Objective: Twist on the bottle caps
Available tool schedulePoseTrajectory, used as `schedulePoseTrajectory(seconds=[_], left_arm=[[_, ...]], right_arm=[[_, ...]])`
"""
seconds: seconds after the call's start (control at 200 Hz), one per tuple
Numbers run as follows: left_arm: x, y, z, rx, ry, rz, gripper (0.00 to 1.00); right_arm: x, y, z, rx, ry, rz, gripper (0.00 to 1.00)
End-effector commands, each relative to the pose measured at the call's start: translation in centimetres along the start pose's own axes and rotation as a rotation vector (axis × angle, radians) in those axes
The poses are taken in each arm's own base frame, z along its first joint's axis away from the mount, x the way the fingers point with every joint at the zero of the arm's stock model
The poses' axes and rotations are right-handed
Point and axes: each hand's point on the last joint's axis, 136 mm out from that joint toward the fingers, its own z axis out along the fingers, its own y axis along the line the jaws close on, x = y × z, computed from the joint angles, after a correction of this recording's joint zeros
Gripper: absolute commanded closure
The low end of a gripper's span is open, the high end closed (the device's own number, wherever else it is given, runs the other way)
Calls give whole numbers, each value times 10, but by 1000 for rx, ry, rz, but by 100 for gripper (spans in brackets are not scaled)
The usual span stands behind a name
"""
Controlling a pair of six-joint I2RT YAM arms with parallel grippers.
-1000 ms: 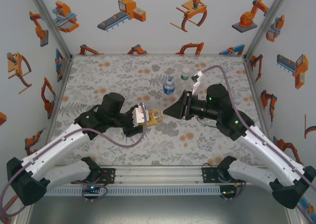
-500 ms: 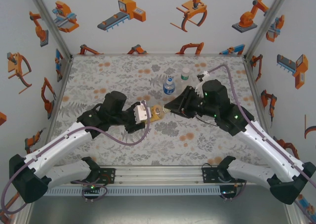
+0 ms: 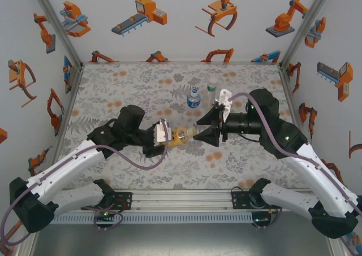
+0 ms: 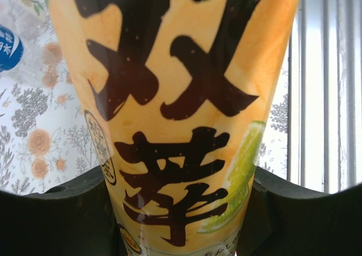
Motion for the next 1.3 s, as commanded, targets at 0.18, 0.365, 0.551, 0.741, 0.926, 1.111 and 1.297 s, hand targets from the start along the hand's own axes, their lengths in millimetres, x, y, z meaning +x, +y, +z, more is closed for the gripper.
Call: schedulePoseTrajectory(seconds=[0.18, 0.365, 0.551, 0.741, 0.926, 1.111, 1.297], left_arm=[[-24, -17, -13, 74, -87, 49, 100], [-24, -18, -13, 82, -89, 47, 100], [-25, -19, -13, 85, -93, 46, 100], [-25, -19, -14, 85, -93, 44, 100], [-25, -19, -13, 85, -91, 43, 100], [-33, -9, -16, 40, -115, 35, 100], [-32, 9, -11, -43, -113, 33, 100]], right_arm=[[3, 29, 3, -203, -16, -294, 51], [8, 26, 9, -201, -25, -292, 55], [11, 22, 13, -196, -30, -281, 58], [14, 18, 16, -182, -20, -278, 59], [16, 17, 17, -182, -19, -255, 74], [22, -5, 23, -72, 28, -24, 100], [32, -51, 23, 205, -11, 564, 100]])
